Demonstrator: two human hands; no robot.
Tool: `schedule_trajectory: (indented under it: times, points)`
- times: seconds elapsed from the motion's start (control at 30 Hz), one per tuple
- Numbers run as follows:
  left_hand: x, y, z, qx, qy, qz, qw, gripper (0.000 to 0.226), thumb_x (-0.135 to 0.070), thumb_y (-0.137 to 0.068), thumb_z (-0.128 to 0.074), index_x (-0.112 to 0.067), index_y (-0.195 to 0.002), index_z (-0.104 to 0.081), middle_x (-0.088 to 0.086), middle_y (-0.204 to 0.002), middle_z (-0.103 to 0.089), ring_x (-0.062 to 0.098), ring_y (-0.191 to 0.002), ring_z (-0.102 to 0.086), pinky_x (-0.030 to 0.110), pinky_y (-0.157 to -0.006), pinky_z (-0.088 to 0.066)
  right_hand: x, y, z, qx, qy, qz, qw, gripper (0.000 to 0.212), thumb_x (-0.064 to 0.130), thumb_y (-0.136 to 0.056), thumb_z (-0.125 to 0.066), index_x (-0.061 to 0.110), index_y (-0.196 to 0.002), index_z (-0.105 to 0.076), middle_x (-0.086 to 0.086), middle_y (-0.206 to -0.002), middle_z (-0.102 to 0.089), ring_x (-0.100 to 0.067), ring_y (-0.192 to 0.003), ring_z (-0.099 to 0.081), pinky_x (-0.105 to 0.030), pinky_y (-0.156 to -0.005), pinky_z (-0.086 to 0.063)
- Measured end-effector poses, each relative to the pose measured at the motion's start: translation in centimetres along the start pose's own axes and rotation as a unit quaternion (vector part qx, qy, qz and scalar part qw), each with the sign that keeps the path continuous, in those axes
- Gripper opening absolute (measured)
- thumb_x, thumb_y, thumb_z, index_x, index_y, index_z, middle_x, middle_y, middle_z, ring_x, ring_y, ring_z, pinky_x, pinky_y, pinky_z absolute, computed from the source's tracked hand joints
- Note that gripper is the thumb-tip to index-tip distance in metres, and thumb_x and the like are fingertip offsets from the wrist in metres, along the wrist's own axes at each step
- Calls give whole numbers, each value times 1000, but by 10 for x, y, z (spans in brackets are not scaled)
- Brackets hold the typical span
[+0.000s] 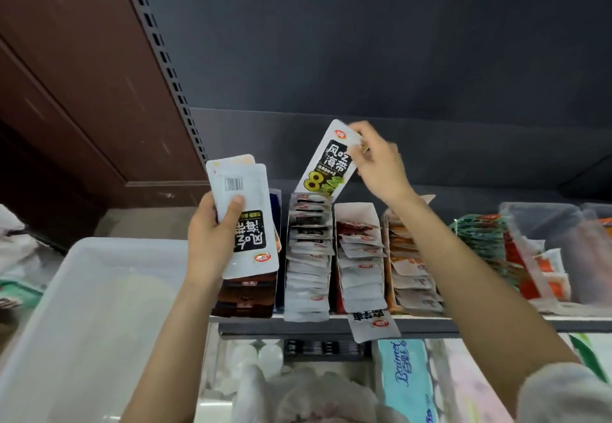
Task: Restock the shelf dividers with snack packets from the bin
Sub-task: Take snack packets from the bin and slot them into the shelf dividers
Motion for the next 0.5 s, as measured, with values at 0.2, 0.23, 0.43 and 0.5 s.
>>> schedule_trajectory:
  times: [0.2,0.23,0.43,0.5]
  points:
    - [3,-4,2,33,38,11,999,11,-25,-96,-53,-21,-107,-56,-12,-90,-65,-6,-67,-63,8,-50,-45,21,12,-28,99,176,119,972,26,13,-97,-47,24,-119,-56,8,-76,-61,-10,-59,-54,-29,-59,-42]
    - [3,-4,2,37,49,15,998,11,-25,-96,-54,-22,-106,-56,-12,-90,-66,-7,-66,-64,9,-50,-46,24,17,-35,129,193,131,964,26,14,-98,-46,24,-119,-58,9,-70,-57,-5,-54,-50,-30,-62,-43]
    - [3,3,-5,41,138,57,988,18,-30,-91,-61,-21,-107,-60,2,-99,-72,22,-89,-70,40,-73,-56,5,44,-52,302,216,13,928,43,29,-105,-24,26,-147,-32,4,-155,-26,-11,-144,-14,-36,-119,-8]
    - [1,6,-9,30,151,53,987,15,-29,-90,-63,-24,-104,-58,1,-100,-71,19,-89,-70,37,-72,-56,12,53,-43,221,143,16,965,47,27,-104,-27,28,-150,-21,9,-158,-16,-7,-145,-5,-40,-119,-7]
Point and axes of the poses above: each hand's wrist, its own y-axis away from the middle knuckle, its own z-axis out of the back of the hand, x = y × z, the point moved 3 cm from there along -y, towards the middle knuckle
